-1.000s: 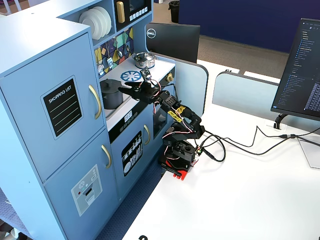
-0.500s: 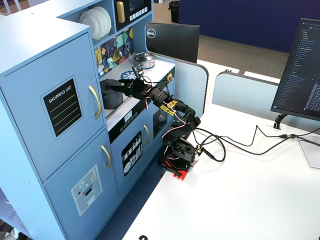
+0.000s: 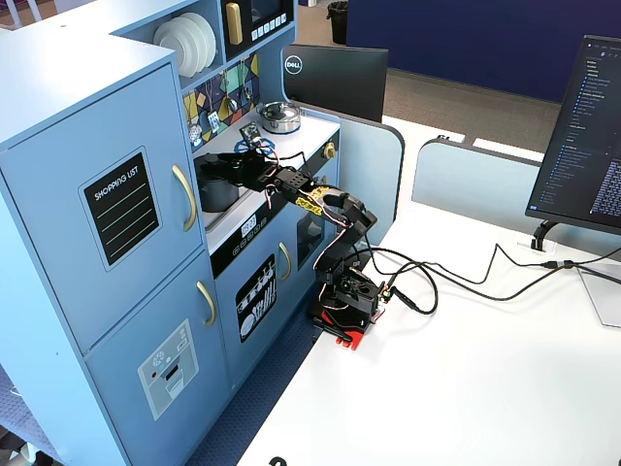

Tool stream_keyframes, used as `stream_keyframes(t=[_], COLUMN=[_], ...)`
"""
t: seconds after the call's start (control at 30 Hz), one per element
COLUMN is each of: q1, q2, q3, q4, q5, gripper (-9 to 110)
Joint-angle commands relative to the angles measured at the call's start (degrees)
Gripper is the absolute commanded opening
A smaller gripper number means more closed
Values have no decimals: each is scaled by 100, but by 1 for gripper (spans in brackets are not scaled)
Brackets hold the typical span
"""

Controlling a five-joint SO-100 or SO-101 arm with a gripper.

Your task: Take off the lid from the gray recipient and place it on the counter

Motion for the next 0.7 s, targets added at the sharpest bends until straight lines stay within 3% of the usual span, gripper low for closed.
stream_keyframes(t=[0.0,0.17,0.67], q1=[-123,-158,-229], q2=[-229,-334,79], q3=[-475,-475,-940], q4=[-246,-308,-483], q5=[-105,-176,-448], gripper=[15,0,0])
